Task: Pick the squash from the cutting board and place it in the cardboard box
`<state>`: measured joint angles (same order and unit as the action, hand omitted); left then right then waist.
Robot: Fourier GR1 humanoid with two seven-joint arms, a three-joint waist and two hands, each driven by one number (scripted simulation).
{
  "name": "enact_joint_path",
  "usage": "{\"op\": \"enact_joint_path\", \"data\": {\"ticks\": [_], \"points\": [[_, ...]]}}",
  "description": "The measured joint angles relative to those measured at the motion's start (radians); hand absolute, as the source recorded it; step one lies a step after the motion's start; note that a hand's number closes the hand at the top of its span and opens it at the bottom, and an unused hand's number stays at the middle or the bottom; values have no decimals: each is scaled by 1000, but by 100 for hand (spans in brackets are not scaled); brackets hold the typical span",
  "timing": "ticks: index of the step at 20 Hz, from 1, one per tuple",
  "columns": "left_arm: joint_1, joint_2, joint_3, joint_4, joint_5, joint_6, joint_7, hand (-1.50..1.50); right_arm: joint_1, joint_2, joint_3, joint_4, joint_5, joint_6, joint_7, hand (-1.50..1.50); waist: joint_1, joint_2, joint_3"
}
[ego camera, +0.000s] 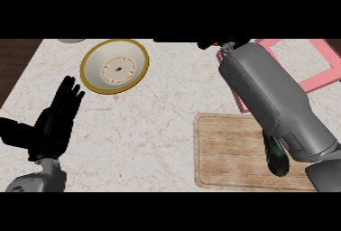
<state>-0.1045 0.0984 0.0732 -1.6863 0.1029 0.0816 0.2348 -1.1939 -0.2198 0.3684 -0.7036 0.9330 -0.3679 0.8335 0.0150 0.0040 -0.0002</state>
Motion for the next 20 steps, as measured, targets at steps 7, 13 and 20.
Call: {"op": "enact_joint_path", "data": {"ticks": [7, 13, 20], "points": [[-21, 3, 5, 8, 1, -1, 5, 0, 38, -33, -38, 183, 6, 19, -146, 150, 8, 5, 0], [-30, 5, 2, 9, 2, -6, 8, 0, 44, -68, -87, 344, -47, 200, -220, -150, 19, 10, 1], [-26, -1, 1, 20, 2, -8, -3, 0, 67, -101, -172, 367, -89, 6, -389, -150, 22, 12, 2]]}}
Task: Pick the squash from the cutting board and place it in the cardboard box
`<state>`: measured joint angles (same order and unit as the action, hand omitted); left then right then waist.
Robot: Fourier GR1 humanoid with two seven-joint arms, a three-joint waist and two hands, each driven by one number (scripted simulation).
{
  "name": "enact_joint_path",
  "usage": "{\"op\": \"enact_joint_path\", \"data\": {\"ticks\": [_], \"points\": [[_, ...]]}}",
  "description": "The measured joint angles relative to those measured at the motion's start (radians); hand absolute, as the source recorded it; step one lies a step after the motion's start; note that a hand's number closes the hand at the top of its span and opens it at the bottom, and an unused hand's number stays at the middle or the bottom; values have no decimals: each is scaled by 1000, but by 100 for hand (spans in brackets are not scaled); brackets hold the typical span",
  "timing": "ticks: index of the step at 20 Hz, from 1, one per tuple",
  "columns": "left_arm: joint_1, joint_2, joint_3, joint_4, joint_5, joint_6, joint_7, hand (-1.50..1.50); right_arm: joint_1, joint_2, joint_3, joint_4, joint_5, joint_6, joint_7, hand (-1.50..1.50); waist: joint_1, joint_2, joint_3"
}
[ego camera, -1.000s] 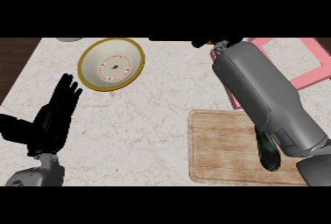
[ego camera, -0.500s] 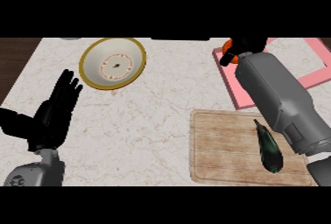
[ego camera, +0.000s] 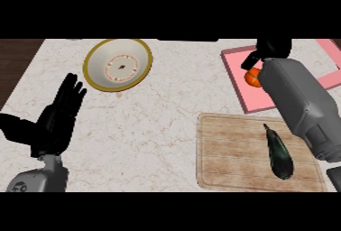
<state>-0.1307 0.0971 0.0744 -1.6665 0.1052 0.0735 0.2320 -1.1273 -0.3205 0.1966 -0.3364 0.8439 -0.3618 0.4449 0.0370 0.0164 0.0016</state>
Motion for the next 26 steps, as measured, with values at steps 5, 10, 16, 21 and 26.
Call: {"op": "enact_joint_path", "data": {"ticks": [5, 10, 16, 21, 26], "points": [[4, -2, -1, -8, -2, 1, -3, 0, 10, -5, -74, -76, -54, -212, -121, -150, -1, -2, 1], [9, -7, -7, -13, -12, 12, 2, 0, 13, 13, -211, -150, -205, -279, -217, -150, -11, -7, 1], [20, 3, 14, -1, 1, 2, -13, 0, 80, 38, -387, -279, -435, -279, -371, -150, -27, -12, 0], [8, 18, 36, 7, 17, -5, 1, 0, 169, 32, -487, -358, -571, -241, -506, -150, -31, -13, 0], [39, 8, 23, -6, 8, -6, -8, 0, 272, 7, -546, -436, -656, -211, -602, -150, -34, -16, -1]]}}
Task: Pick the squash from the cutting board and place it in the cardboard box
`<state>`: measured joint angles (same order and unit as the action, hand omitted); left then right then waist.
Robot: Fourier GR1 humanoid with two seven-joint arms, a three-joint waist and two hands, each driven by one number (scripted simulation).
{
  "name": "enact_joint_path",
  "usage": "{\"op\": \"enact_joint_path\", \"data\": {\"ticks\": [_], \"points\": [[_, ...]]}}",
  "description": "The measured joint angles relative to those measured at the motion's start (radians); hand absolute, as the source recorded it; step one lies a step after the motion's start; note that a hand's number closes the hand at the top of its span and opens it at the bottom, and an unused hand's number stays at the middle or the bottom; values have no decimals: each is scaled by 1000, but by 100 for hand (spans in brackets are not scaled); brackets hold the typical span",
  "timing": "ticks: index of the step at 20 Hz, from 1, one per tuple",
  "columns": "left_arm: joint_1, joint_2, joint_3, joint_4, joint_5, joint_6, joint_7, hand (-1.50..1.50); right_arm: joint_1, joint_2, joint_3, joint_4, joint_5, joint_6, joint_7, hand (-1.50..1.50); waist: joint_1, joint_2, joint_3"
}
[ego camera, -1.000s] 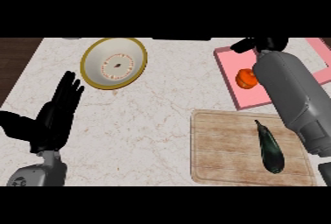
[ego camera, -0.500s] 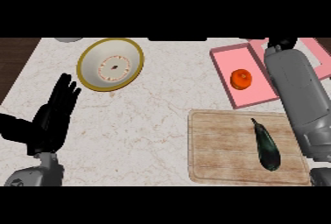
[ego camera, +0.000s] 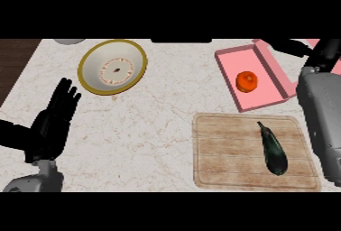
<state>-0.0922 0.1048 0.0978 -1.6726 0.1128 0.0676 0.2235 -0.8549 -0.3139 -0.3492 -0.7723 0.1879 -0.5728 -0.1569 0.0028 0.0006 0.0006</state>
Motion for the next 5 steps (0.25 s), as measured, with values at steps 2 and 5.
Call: {"op": "enact_joint_path", "data": {"ticks": [2, 5], "points": [[5, -4, -6, -12, -4, 4, 7, 0, 37, -10, -7, -35, -25, 21, -11, -150, -1, -1, 0], [-9, -11, -7, 11, -11, 10, -5, 0, 96, -22, -11, -99, -53, 42, -18, -150, -3, -1, 0]]}}
